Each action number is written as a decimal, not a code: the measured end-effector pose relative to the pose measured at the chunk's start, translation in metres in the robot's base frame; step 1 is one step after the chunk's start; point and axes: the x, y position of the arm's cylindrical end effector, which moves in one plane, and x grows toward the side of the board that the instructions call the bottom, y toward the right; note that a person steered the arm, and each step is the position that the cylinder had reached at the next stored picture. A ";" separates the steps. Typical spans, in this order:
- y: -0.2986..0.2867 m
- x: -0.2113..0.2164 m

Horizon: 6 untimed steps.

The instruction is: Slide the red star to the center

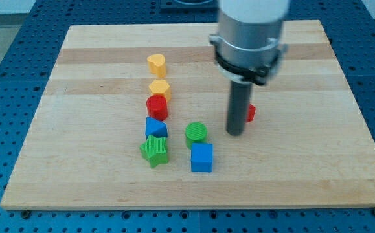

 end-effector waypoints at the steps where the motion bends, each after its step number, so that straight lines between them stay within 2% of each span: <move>1: 0.048 0.007; 2: 0.015 -0.028; 3: -0.020 -0.043; 4: -0.032 -0.053; 5: -0.030 -0.038; 6: -0.052 -0.038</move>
